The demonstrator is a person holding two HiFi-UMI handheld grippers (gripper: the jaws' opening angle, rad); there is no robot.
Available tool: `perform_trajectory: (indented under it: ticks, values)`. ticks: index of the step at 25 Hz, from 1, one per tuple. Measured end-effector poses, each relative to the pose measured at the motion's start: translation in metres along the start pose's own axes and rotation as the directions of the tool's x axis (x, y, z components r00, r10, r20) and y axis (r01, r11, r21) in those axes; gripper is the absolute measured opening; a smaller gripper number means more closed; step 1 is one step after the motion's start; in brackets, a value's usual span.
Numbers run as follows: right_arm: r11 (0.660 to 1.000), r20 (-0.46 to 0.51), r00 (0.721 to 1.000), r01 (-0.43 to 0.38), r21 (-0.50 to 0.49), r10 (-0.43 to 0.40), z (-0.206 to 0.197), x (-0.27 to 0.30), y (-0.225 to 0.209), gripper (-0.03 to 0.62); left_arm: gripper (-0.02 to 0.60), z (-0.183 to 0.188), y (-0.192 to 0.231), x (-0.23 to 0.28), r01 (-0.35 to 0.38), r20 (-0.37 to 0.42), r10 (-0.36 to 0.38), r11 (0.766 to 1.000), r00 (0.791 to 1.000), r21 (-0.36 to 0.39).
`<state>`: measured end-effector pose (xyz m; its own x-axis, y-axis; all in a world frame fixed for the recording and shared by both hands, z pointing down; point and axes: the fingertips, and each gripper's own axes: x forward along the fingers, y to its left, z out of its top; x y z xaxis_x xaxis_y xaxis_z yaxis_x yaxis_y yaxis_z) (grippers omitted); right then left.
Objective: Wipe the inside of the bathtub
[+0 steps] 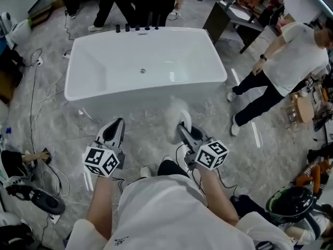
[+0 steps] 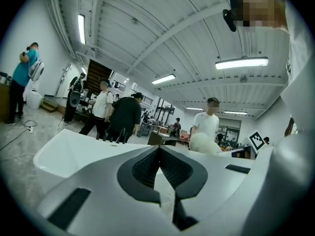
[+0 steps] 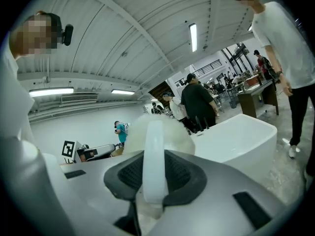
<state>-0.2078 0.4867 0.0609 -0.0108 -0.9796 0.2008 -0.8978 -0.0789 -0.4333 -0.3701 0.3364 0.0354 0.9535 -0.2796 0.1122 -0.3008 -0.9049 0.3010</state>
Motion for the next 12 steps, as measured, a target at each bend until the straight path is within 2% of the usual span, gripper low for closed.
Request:
perform_trajectory:
  ticks: [4, 12]
  values:
    - [1.000, -0.006, 1.000, 0.001, 0.019, -0.001, -0.005, 0.012, 0.006, 0.092, 0.008, -0.004, 0.015, -0.007, -0.007, -0.001, 0.007, 1.000, 1.000, -0.020]
    - [1.000, -0.020, 1.000, -0.014, 0.009, 0.014, 0.008, 0.047, -0.008, 0.092, 0.008, 0.001, 0.033, 0.017, -0.011, -0.011, 0.011, 1.000, 1.000, -0.016]
